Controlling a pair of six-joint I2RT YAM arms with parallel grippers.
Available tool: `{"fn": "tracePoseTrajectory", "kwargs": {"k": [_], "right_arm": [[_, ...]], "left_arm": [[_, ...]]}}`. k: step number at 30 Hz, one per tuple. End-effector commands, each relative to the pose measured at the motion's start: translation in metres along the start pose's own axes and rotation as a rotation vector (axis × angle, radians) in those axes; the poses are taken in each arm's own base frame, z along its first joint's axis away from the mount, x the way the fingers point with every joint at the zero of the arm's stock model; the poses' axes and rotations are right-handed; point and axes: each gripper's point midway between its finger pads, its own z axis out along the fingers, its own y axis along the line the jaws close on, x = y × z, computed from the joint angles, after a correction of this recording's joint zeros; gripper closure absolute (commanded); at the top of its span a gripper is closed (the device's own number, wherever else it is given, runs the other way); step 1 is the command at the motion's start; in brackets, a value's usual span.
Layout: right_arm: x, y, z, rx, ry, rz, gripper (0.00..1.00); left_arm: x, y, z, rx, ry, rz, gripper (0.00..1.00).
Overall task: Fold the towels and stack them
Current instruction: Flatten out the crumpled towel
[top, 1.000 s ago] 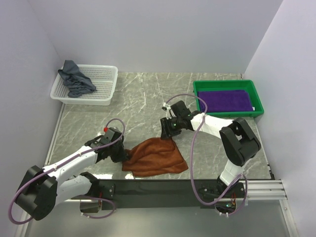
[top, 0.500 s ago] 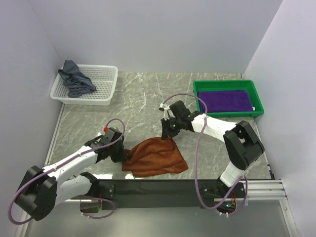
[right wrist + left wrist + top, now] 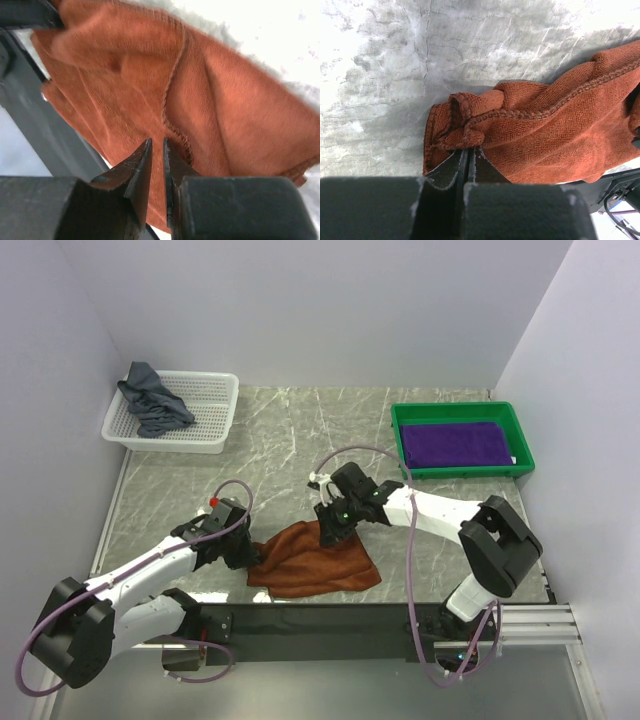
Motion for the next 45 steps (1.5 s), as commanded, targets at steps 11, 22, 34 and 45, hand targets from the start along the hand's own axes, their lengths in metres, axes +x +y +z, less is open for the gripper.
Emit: {"fn": "tracePoseTrajectory", "kwargs": {"k": [11,22,34,45], "right_arm": [[-0.021,-0.038,-0.015,0.278,-0.156,0.009,0.67],[-0.025,-0.061,-0.015,0.387,-0.242,0.138,0.58],[-0.008,-0.044,-0.012,0.292,-0.21,0.228,0.37],[-0.021,-0.019,-0.021,0.177,-0.255,0.179,0.66]], "left_arm": [[-0.007,-0.007,-0.004,0.013,-0.029,0.0,0.99],[-0.004,-0.005,-0.003,0.019,-0.021,0.001,0.99],[-0.003,-0.005,-0.003,0.02,-0.022,0.0,0.99],[-0.003,-0.005,-0.003,0.019,-0.023,0.001,0.99]]}}
